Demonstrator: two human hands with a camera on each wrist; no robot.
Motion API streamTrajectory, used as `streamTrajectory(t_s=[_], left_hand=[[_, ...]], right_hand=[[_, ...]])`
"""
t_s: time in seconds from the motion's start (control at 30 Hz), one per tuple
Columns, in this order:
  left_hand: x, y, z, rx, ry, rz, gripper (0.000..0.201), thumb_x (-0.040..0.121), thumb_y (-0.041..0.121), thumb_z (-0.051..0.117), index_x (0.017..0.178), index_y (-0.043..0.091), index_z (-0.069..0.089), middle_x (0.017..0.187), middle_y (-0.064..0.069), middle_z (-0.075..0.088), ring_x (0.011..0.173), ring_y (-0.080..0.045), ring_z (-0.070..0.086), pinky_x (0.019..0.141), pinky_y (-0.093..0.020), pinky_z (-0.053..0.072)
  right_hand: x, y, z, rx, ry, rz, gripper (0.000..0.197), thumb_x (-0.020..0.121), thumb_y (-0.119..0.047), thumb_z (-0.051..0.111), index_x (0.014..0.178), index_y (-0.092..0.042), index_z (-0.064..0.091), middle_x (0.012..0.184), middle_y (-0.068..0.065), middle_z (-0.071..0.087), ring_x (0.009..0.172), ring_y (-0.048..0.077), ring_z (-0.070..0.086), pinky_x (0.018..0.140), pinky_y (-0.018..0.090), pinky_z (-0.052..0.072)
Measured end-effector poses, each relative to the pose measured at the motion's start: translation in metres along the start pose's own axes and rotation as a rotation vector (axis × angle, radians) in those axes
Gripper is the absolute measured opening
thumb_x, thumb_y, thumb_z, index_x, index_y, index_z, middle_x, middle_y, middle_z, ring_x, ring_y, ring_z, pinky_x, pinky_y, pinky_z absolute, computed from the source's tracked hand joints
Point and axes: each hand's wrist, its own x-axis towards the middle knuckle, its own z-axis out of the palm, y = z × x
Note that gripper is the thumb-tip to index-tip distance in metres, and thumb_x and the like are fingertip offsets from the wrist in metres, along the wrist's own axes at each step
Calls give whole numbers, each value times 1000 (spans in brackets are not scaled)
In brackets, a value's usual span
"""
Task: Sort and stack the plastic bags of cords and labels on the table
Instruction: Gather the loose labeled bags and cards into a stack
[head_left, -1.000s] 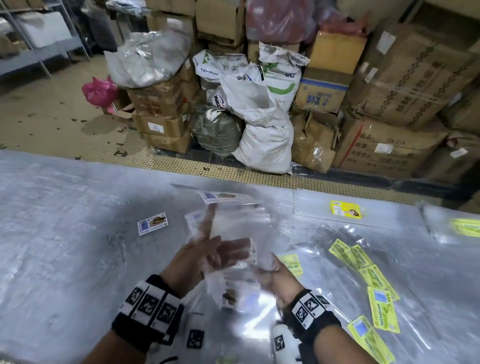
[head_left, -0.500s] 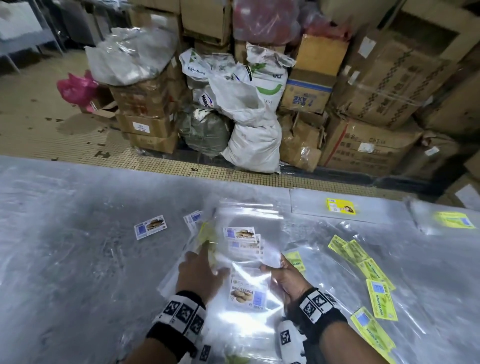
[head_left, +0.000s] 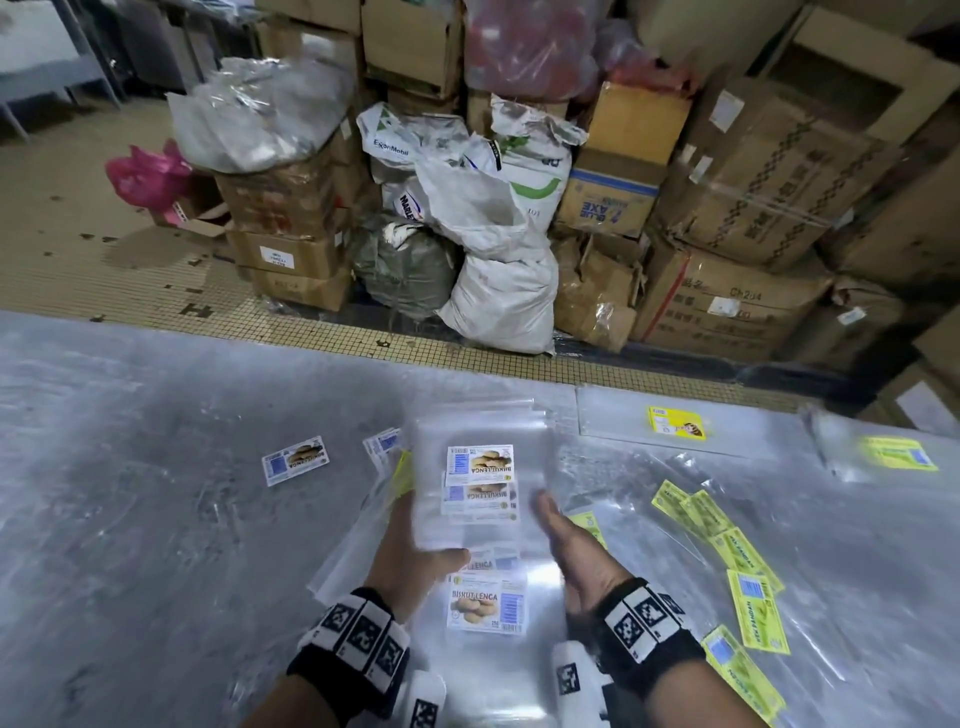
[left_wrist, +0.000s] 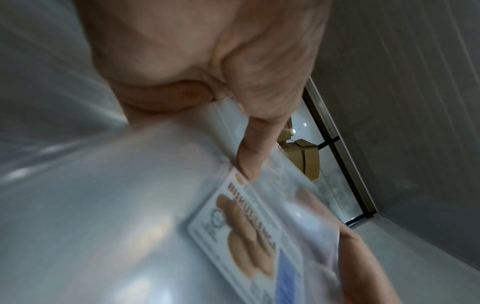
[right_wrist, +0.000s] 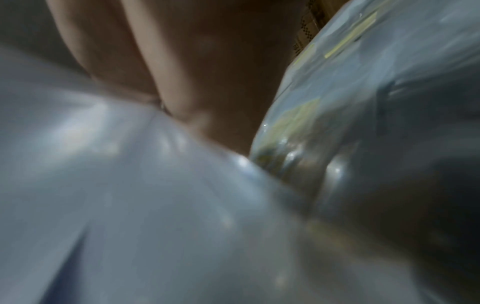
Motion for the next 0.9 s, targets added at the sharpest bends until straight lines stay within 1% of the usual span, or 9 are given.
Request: streamTrajectory(t_s=[0.1, 0.17, 0.3, 0.4, 0.47, 0.53, 0.63, 0.77, 0.9], left_hand=[[0, 4, 1, -36, 23, 23, 76, 52, 7, 79, 120, 29, 56, 113, 3, 69, 103, -24, 66, 76, -55, 58], [-1, 4, 1, -13, 53, 43, 83, 51, 10, 79, 126, 29, 51, 119, 9, 64, 110, -16, 62, 80, -40, 59], [-11, 14, 3, -43, -23, 32, 104, 53, 16, 82, 145, 32, 35, 139, 23, 49, 128, -3, 47, 102, -31, 41], [-13, 29, -6, -360, -122, -60, 69, 73, 16, 75, 136, 30, 50, 127, 7, 65, 115, -12, 61, 94, -36, 45], [-2, 30, -29, -414, -1, -161, 32, 91, 22, 62, 122, 20, 61, 104, -9, 73, 93, -23, 67, 82, -34, 47], [18, 21, -61, 24, 254, -158, 13, 95, 15, 58, 106, 16, 66, 88, -11, 71, 86, -30, 66, 73, -32, 49], [37, 8, -107, 779, 512, -299, 44, 83, 22, 64, 126, 24, 53, 127, -15, 54, 118, -36, 49, 97, -40, 42], [44, 1, -128, 803, 507, -512, 98, 70, 44, 75, 148, 16, 21, 155, -16, 9, 142, -38, 13, 115, -49, 21], [43, 5, -127, 862, 489, -519, 85, 72, 36, 74, 142, 24, 27, 149, -19, 16, 134, -41, 23, 110, -50, 28]], right_hand=[[-5, -7, 7, 32, -24, -39, 61, 95, -68, 26, 124, -29, 63, 124, 4, 68, 120, 25, 62, 100, 45, 46], [3, -4, 8, -122, 16, -163, 29, 99, -43, 52, 126, -33, 55, 125, -13, 60, 122, 15, 58, 103, 30, 40], [26, 7, -6, -284, 51, -223, 54, 95, 0, 61, 137, -27, 40, 100, -4, 73, 81, 7, 63, 68, 16, 48], [30, 7, -12, -194, 34, -250, 61, 91, 5, 63, 140, -26, 47, 129, 1, 67, 116, 17, 63, 96, 31, 47], [34, 10, -15, -119, -2, -259, 64, 89, 4, 65, 140, -32, 49, 139, -4, 60, 126, 15, 57, 107, 36, 41], [38, 14, -16, -58, -11, -226, 65, 88, 3, 65, 139, -33, 48, 142, -4, 58, 126, 18, 57, 108, 41, 42], [41, 21, -11, -44, -13, -176, 60, 89, 12, 58, 139, -21, 46, 141, 1, 56, 116, 27, 62, 95, 37, 53], [38, 28, -6, -59, -43, -172, 47, 87, 21, 50, 124, -8, 56, 114, 18, 72, 98, 35, 71, 75, 38, 59], [38, 26, -4, -12, -48, -162, 39, 89, 22, 47, 115, -5, 57, 84, 12, 75, 64, 20, 72, 51, 26, 55]])
